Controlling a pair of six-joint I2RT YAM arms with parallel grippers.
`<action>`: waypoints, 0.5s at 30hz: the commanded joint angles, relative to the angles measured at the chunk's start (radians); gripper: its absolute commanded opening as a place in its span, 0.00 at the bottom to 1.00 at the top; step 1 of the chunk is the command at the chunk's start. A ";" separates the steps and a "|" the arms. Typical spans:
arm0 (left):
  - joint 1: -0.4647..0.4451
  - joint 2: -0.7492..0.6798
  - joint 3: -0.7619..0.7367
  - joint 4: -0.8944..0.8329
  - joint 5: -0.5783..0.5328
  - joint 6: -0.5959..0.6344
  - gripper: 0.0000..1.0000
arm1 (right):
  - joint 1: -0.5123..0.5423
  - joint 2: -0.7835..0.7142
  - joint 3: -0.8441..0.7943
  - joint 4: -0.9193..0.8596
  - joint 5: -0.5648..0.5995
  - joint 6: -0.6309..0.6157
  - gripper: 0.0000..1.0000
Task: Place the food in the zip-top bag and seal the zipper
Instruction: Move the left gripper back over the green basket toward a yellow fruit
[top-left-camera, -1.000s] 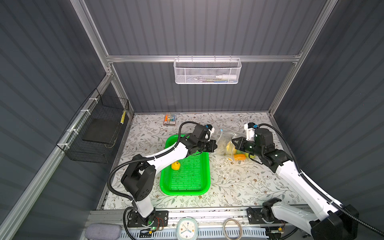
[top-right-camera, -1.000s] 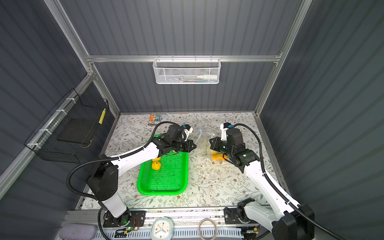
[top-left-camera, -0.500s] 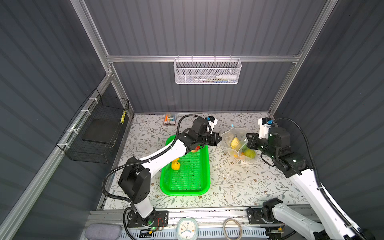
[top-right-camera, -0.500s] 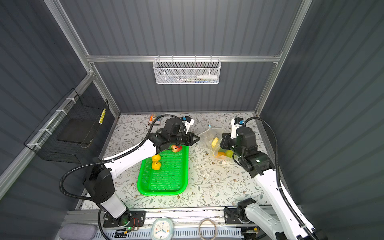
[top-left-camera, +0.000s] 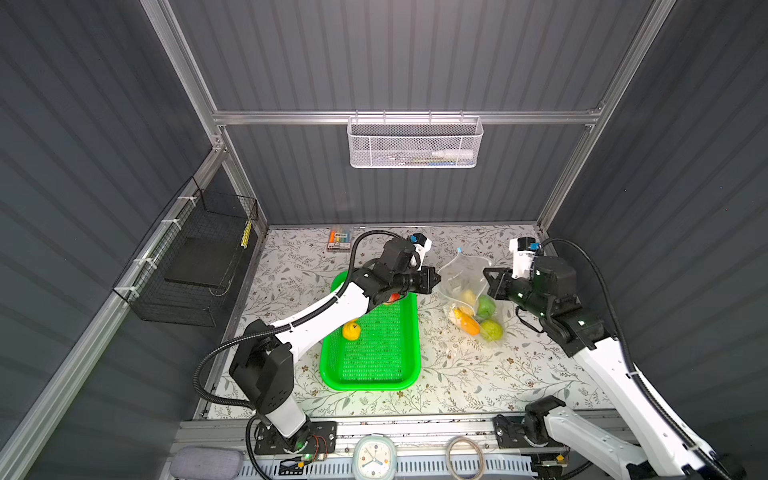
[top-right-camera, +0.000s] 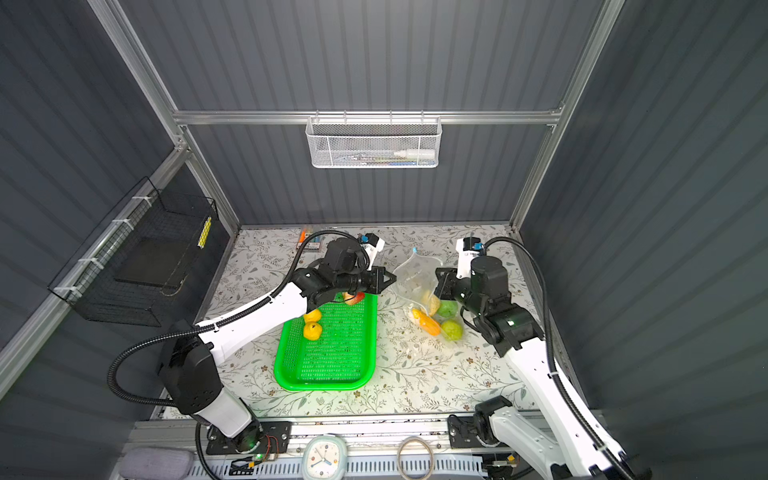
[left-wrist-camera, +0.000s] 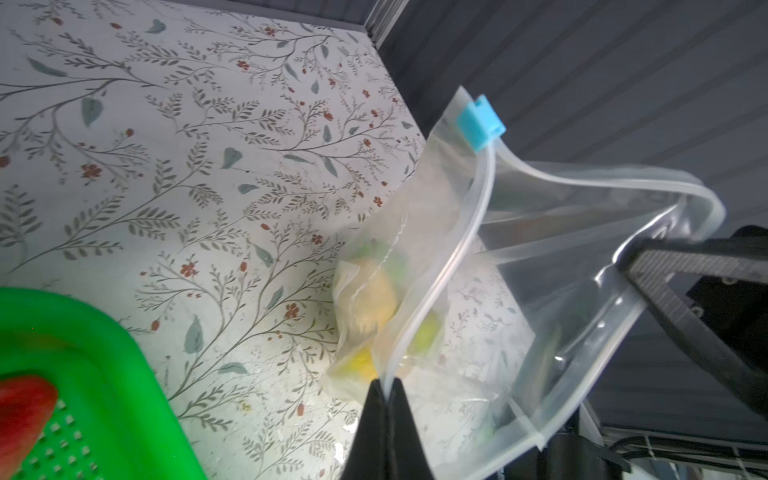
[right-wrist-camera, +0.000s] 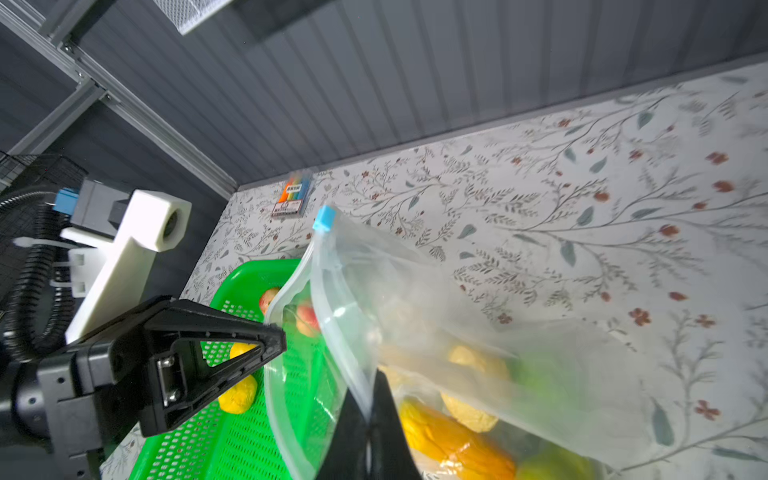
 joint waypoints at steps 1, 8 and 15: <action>0.013 -0.053 -0.024 -0.076 -0.081 0.036 0.03 | -0.003 0.014 -0.021 0.055 -0.084 0.046 0.00; 0.025 -0.186 -0.057 -0.177 -0.307 0.059 0.90 | -0.002 0.051 -0.048 0.128 -0.132 0.105 0.00; 0.061 -0.313 -0.155 -0.336 -0.525 0.047 1.00 | 0.002 0.066 -0.079 0.148 -0.133 0.146 0.00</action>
